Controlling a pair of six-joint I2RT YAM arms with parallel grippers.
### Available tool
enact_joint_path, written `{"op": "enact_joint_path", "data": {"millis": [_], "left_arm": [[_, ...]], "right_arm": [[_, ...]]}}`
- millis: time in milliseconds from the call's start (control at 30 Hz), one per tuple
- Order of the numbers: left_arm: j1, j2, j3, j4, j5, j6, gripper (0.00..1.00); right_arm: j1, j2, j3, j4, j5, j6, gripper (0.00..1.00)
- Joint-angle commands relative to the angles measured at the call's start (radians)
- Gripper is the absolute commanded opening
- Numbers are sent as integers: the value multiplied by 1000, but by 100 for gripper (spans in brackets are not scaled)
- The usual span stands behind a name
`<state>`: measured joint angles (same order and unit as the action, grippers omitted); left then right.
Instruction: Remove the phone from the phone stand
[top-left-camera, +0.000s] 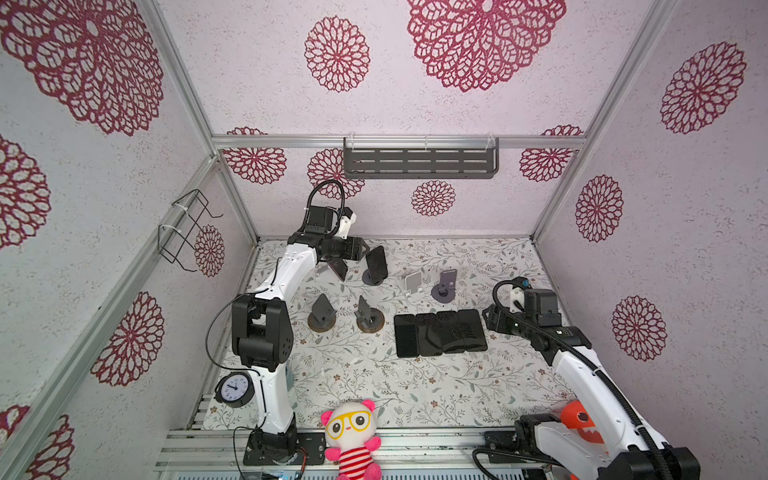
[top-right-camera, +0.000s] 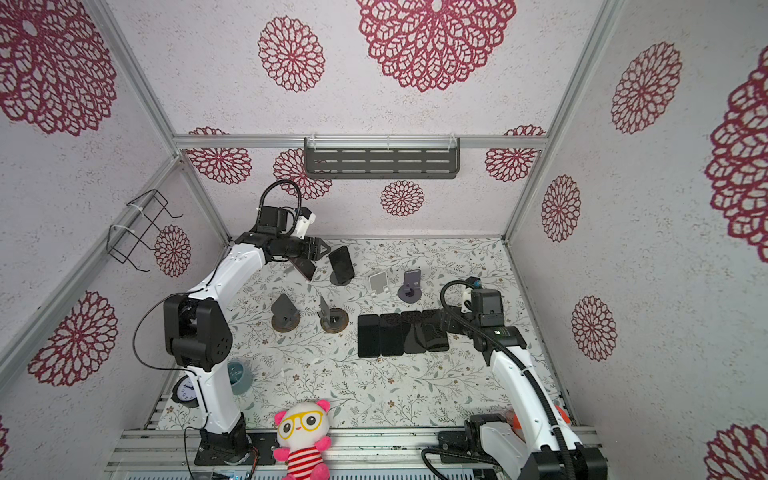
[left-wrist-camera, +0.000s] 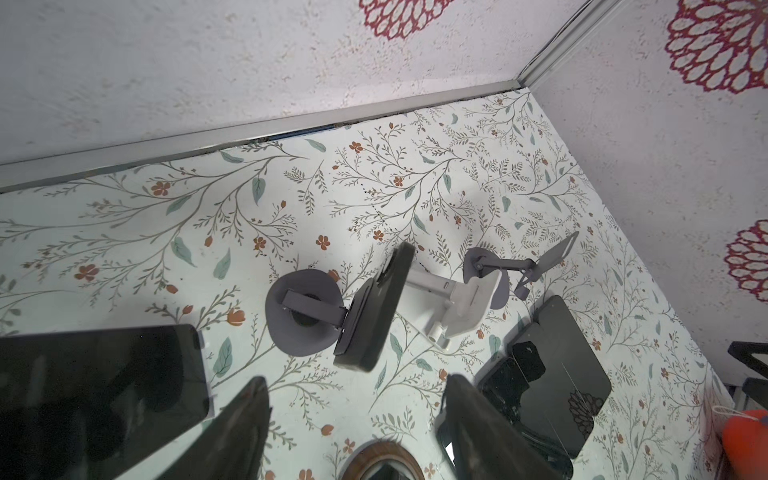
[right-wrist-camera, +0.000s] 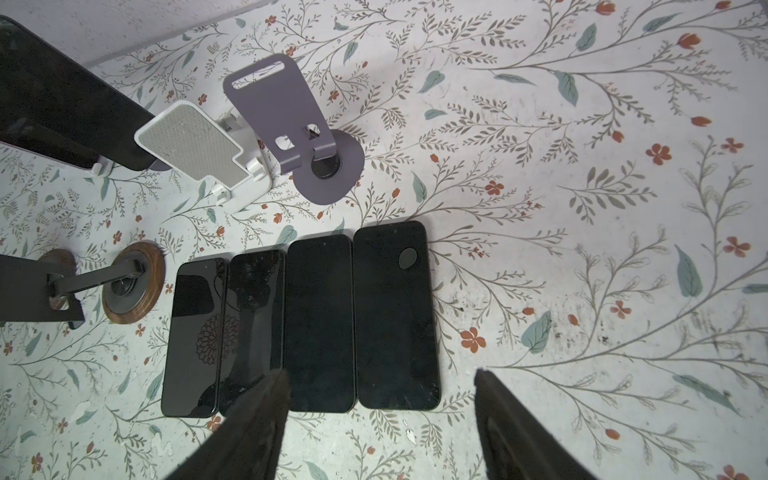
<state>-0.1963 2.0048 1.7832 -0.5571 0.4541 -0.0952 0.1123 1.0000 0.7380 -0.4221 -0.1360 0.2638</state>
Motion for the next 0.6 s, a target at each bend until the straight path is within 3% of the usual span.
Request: {"op": "enact_joint_path", "data": {"millis": [0, 300, 567], "left_arm": [[-26, 37, 29, 56, 15, 44, 69], [-62, 97, 61, 33, -37, 63, 62], [-63, 107, 61, 36, -57, 72, 35]], "right_arm": [[2, -11, -9, 22, 0, 14, 73], [2, -14, -6, 9, 11, 6, 73], [2, -20, -5, 1, 34, 0, 73]]}}
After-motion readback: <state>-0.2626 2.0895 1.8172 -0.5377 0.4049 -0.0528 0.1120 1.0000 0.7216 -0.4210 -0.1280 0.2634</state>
